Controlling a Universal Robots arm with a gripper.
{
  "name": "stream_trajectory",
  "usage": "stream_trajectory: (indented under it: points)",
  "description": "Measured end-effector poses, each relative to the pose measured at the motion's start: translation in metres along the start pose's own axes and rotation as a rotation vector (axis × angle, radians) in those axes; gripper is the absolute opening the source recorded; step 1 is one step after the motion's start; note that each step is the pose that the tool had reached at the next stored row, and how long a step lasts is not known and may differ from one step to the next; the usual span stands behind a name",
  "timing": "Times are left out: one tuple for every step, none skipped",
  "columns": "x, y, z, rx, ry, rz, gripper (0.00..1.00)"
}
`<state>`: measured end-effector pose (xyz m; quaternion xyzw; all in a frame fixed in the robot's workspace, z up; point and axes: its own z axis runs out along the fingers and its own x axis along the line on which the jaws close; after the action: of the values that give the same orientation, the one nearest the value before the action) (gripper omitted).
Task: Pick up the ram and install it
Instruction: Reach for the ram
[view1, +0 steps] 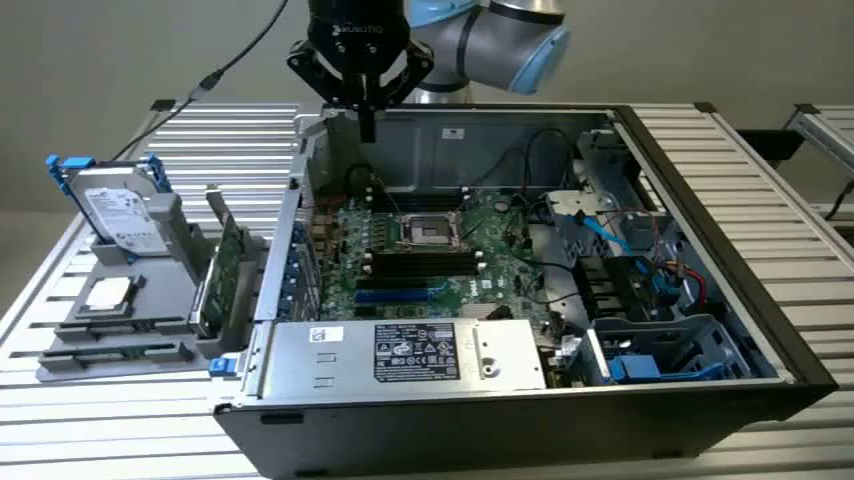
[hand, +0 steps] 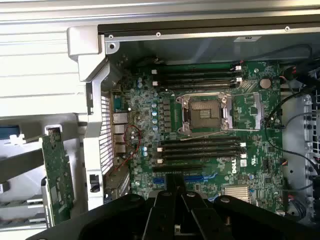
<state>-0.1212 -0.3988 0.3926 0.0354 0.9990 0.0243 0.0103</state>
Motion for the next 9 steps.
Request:
stream_trajectory:
  points:
    - [0.0000,0.0000,0.0000,0.0000,0.0000,0.000,0.11]
    - [0.0000,0.0000,0.0000,0.0000,0.0000,0.000,0.11]
    - [0.0000,0.0000,0.0000,0.0000,0.0000,0.000,0.11]
    - [0.0000,0.0000,0.0000,0.0000,0.0000,0.000,0.11]
    - [0.0000,0.0000,0.0000,0.0000,0.0000,0.000,0.11]
    - [0.0000,0.0000,0.0000,-0.0001,0.0000,0.000,0.11]
    - [0.0000,0.0000,0.0000,-0.0001,0.0000,0.000,0.11]
    - [0.0000,0.0000,0.0000,-0.0001,0.0000,0.000,0.11]
    - [0.0001,0.0000,0.0000,-0.0001,0.0000,0.000,0.11]
